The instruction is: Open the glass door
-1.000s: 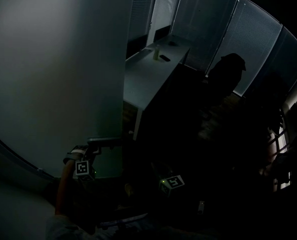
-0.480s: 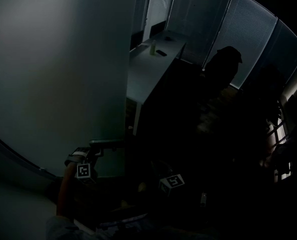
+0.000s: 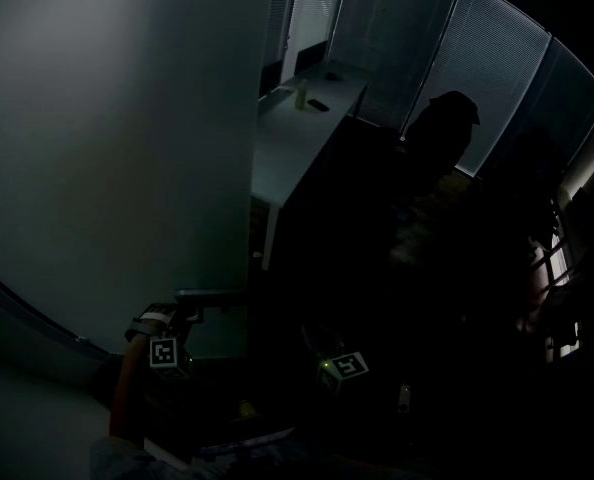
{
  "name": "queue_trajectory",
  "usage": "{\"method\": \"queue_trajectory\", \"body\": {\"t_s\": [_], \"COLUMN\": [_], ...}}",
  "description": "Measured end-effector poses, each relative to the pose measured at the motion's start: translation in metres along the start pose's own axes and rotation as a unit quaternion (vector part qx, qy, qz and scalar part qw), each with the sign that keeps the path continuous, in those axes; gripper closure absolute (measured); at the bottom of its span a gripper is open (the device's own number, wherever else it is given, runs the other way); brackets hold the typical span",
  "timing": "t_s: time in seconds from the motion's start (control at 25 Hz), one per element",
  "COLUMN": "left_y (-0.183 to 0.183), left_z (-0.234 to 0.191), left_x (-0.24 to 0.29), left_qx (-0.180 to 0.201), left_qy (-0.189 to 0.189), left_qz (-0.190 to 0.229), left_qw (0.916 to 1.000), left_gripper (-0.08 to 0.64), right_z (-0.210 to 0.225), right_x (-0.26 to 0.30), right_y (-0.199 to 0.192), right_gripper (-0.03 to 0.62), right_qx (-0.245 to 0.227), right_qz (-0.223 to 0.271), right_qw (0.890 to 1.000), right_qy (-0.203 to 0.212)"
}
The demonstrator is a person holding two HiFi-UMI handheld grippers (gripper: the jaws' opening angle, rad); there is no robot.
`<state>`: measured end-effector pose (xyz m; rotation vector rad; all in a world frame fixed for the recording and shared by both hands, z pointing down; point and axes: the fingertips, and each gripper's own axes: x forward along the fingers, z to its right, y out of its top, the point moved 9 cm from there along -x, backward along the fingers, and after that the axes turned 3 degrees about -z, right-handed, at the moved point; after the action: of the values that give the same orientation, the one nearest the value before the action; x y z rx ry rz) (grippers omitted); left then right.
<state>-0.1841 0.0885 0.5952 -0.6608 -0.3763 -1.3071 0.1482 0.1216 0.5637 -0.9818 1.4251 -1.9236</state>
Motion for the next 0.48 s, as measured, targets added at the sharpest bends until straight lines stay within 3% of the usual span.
{"method": "queue_trajectory", "body": {"t_s": [0.48], "left_y": [0.0008], "left_z": [0.0020], "left_x": [-0.0068], "left_qx": [0.010], "left_qy": [-0.010], "left_qz": [-0.002], "left_qw": [0.9999], "left_gripper": [0.557], "right_z": [0.0034], "right_x": [-0.0019], "right_y": [-0.0056], "right_gripper": [0.594], "right_qx": [0.011], "right_qz": [-0.006], "right_qw": [1.000], "right_qy": [-0.001]}}
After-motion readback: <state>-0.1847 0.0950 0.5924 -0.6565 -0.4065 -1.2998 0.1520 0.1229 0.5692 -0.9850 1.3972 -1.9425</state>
